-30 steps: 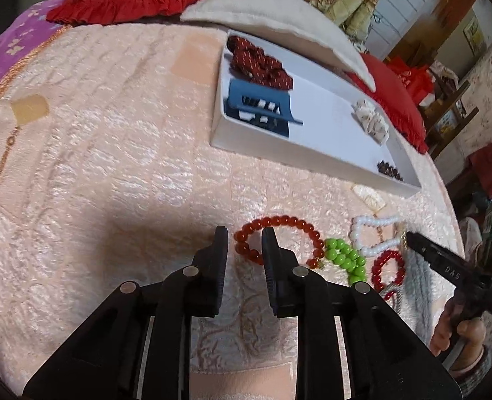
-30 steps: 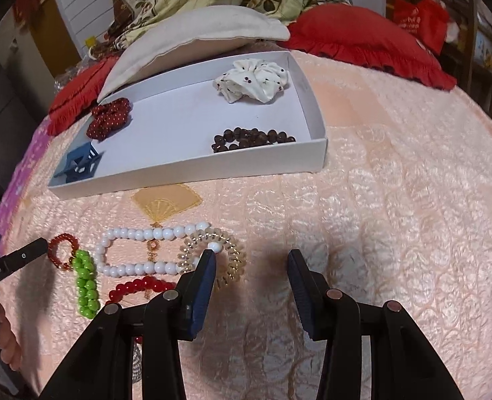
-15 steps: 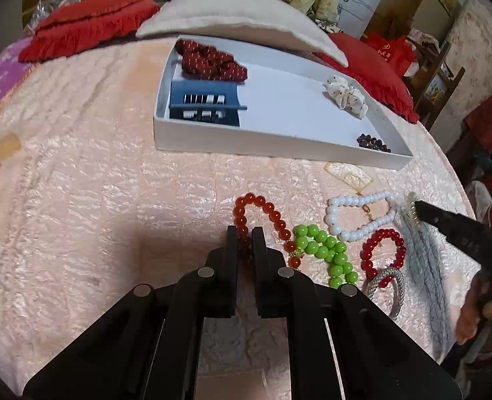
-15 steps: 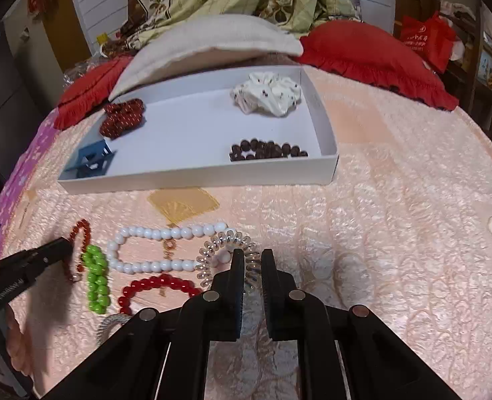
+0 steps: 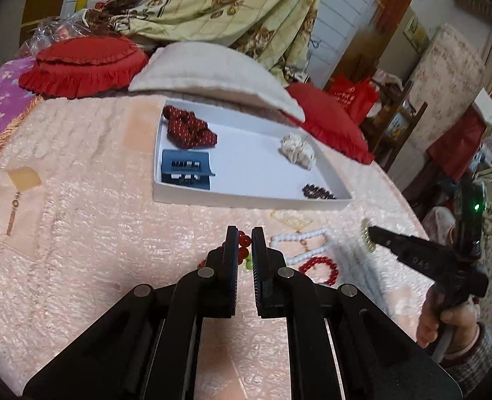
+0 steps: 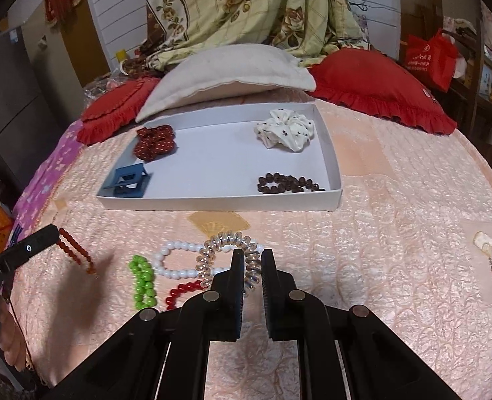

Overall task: Organize jewelry
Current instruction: 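Carry the red bracelet and gold coil tie into the tray and release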

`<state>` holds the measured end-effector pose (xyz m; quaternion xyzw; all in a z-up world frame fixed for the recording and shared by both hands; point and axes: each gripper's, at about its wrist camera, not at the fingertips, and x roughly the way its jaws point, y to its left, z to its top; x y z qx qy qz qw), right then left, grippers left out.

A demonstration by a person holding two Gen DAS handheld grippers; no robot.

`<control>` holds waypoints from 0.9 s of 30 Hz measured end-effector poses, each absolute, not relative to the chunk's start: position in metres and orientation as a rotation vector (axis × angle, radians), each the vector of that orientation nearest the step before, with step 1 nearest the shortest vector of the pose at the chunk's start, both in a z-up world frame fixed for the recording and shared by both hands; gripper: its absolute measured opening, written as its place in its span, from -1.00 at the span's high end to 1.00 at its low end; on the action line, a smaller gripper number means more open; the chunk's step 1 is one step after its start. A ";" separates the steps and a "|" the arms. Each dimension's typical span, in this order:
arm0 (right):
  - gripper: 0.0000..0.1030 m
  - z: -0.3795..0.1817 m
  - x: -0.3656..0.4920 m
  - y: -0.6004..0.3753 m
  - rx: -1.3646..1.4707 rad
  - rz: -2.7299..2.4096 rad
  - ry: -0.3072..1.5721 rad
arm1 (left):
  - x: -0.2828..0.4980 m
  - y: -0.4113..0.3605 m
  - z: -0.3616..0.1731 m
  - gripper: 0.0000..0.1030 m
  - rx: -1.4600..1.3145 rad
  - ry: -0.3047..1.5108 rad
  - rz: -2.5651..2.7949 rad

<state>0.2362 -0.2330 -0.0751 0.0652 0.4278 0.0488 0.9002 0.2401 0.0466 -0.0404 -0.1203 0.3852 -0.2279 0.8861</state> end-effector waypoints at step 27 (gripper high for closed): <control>0.82 -0.069 0.407 -0.245 0.178 0.230 0.912 | 0.418 -0.044 0.012 0.88 -0.057 0.901 -0.393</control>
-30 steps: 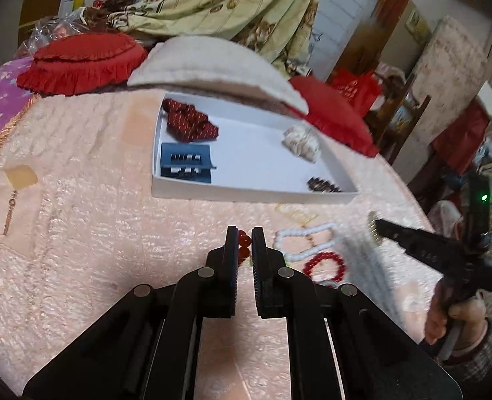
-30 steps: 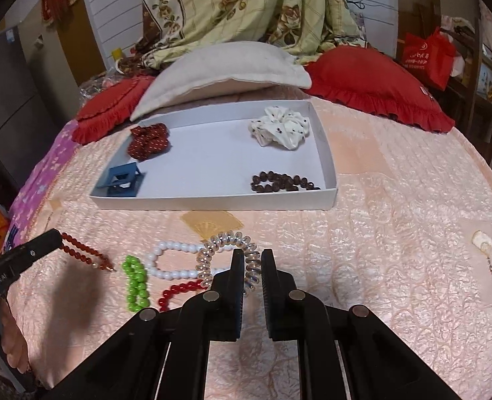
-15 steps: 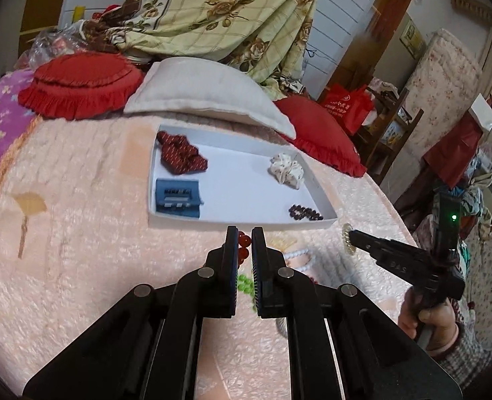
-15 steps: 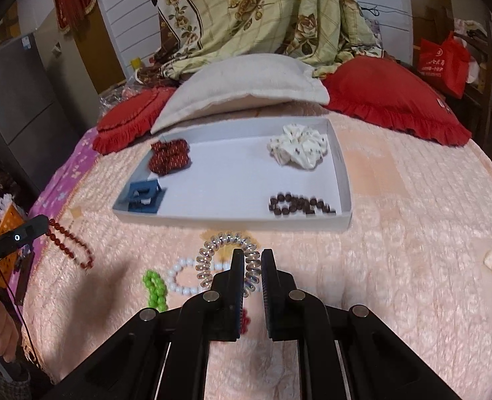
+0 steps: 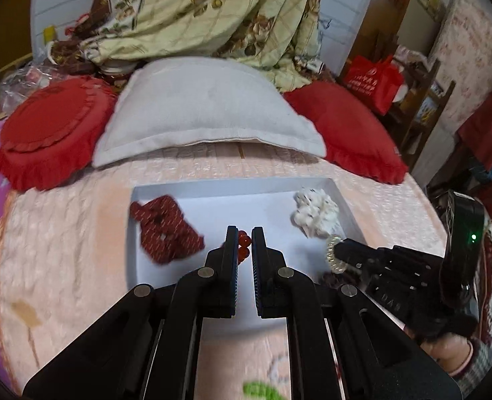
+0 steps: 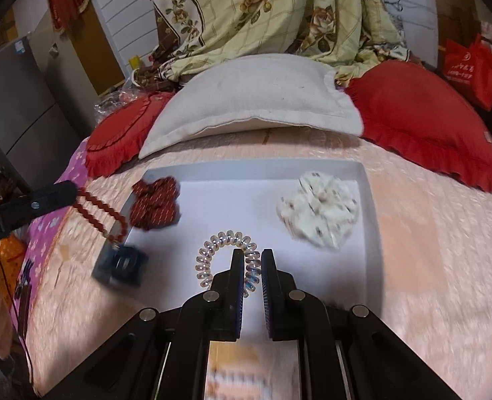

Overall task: Organize jewelry
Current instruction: 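Carry the red bracelet and gold coil tie into the tray and release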

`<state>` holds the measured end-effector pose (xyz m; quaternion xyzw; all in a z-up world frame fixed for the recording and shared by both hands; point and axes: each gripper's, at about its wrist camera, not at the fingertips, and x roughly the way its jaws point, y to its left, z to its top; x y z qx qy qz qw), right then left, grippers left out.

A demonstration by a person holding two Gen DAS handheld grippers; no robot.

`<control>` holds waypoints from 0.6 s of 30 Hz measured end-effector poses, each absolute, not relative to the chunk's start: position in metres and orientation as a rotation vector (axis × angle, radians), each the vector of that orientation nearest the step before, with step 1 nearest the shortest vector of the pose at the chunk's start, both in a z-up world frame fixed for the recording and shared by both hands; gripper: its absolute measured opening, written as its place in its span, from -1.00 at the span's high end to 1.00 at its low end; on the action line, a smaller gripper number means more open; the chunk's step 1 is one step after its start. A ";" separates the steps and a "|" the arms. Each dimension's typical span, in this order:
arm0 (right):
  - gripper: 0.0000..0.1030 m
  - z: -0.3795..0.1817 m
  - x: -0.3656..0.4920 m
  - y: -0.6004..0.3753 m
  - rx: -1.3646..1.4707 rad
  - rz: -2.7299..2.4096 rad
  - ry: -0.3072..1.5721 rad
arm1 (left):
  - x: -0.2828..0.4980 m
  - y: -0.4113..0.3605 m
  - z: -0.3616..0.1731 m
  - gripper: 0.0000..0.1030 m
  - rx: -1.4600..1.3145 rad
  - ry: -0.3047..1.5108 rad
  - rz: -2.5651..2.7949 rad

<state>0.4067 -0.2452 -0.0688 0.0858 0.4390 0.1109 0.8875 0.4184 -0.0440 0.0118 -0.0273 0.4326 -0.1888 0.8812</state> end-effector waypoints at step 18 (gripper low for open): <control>0.49 -0.120 0.505 -0.249 0.231 0.186 1.057 | 0.522 -0.058 -0.059 0.33 -0.101 1.028 -0.298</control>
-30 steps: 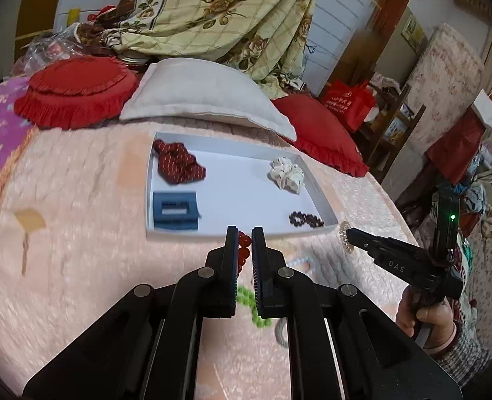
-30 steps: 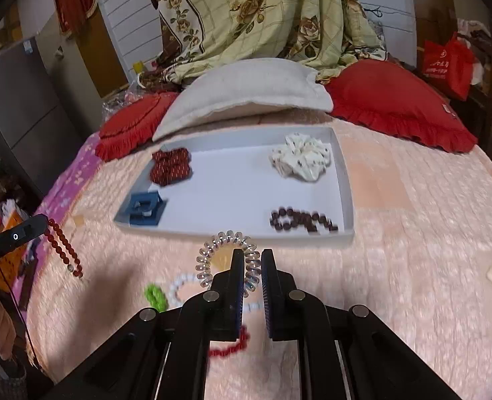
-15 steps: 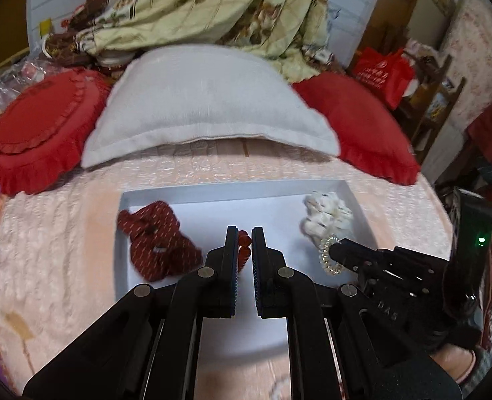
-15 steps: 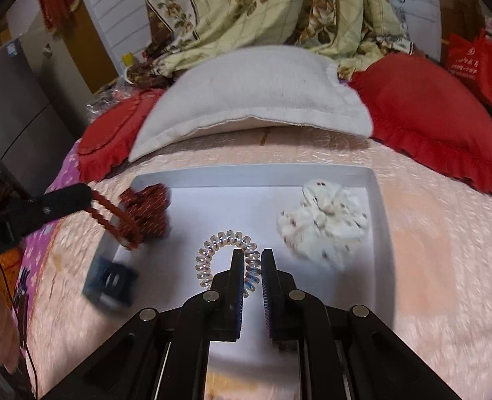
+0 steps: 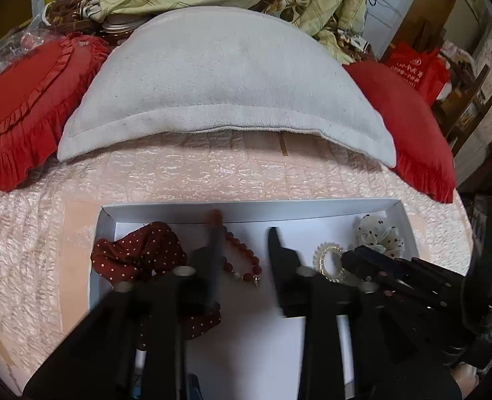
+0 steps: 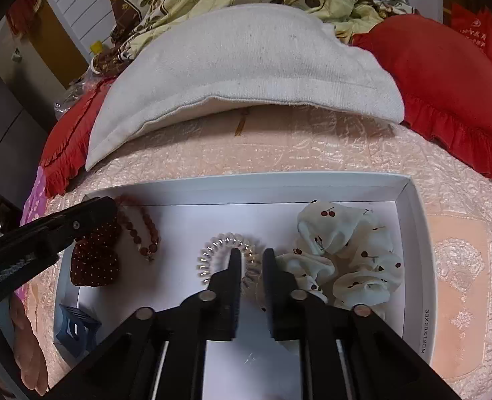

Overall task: Organize jewelry
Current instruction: 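Carry the red bracelet and gold coil tie into the tray and release, then grasp the grey mesh bangle with right tool while left moves to pearl necklace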

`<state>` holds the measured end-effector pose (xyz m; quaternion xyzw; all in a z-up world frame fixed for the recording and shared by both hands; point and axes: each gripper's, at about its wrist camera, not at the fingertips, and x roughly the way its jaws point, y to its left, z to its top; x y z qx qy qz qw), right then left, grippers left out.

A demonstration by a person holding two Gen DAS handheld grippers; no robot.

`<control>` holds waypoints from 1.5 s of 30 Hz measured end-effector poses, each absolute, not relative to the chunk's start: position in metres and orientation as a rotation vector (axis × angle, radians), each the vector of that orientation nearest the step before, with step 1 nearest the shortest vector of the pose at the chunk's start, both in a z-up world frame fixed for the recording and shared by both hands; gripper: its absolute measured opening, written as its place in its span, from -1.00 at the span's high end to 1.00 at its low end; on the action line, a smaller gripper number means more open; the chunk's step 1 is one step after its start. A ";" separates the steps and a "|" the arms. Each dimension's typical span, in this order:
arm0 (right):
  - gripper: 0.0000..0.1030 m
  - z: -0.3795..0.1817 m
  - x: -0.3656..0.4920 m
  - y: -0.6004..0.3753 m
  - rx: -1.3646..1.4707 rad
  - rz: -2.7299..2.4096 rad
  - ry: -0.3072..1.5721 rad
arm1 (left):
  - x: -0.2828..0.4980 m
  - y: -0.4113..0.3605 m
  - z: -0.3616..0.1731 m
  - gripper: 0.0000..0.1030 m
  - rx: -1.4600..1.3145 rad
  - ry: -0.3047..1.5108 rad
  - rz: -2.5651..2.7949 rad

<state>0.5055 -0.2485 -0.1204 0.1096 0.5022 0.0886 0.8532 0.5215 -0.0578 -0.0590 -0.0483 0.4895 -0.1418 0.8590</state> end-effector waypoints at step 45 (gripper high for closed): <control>0.33 -0.126 0.204 -0.213 0.215 0.314 1.012 | 0.261 0.020 -0.087 0.28 -0.129 0.969 -0.275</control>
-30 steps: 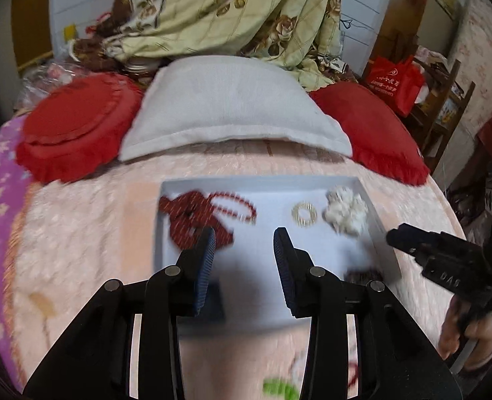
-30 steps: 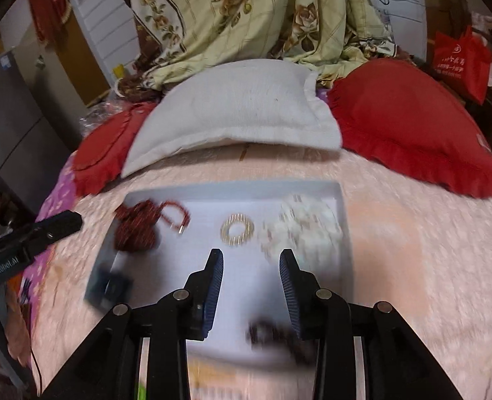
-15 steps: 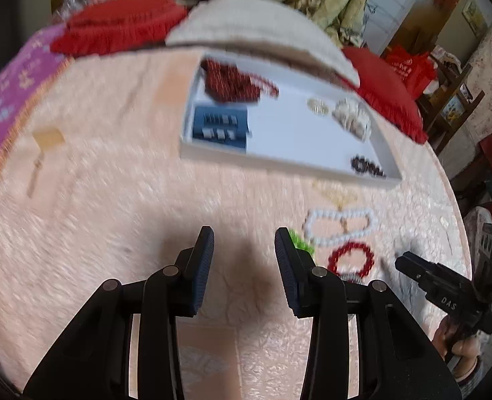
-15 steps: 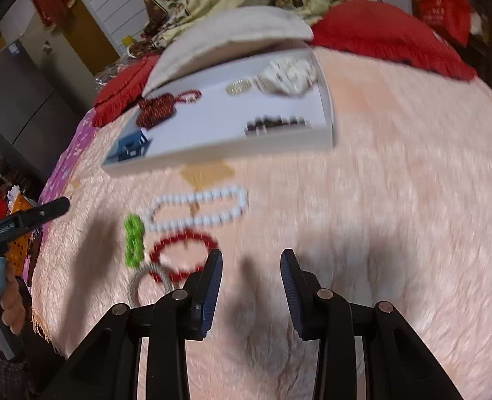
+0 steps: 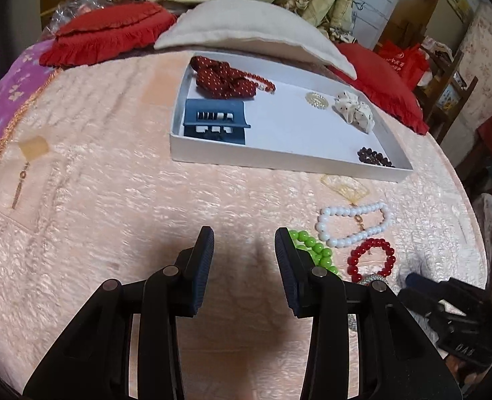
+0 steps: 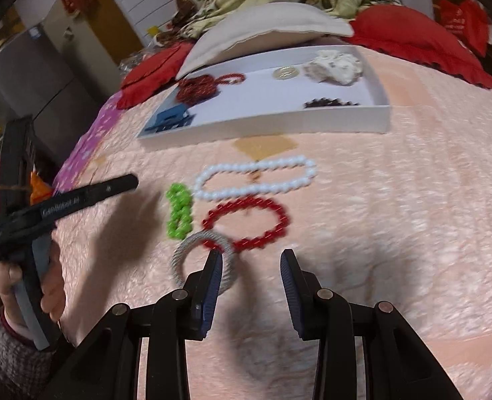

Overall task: Organize jewelry
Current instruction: 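Grasp the grey mesh bangle with right tool while left moves to pearl necklace, then grasp the white pearl necklace with left tool while right holds the bangle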

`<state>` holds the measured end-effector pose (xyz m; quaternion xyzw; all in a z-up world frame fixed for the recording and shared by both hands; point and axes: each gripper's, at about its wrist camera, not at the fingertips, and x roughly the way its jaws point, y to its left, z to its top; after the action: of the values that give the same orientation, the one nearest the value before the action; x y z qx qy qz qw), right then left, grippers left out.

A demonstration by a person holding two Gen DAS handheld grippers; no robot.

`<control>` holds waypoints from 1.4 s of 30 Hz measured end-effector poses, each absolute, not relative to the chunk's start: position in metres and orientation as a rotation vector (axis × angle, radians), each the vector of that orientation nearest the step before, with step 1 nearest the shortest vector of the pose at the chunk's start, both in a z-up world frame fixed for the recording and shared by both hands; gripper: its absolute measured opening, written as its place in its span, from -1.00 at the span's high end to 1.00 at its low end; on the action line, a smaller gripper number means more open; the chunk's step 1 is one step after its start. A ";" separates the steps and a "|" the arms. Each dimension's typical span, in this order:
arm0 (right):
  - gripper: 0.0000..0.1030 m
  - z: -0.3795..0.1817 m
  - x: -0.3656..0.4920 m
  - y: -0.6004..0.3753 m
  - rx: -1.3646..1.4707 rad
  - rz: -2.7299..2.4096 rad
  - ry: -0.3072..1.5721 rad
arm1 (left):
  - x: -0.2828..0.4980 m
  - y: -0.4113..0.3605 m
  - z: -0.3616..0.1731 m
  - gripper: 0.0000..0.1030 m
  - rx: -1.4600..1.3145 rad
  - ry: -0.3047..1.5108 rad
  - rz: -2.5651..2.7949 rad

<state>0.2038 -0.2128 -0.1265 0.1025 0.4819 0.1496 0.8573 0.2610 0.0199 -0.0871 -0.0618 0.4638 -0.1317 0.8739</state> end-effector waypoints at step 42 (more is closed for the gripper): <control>0.80 -0.141 0.182 -0.237 0.058 0.138 0.909 | 0.304 -0.104 -0.115 0.34 0.264 1.041 -0.496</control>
<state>0.1817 -0.2367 -0.1411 0.0281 0.4386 0.0666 0.8958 0.3042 -0.1036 -0.1146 0.1242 0.4909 -0.2337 0.8301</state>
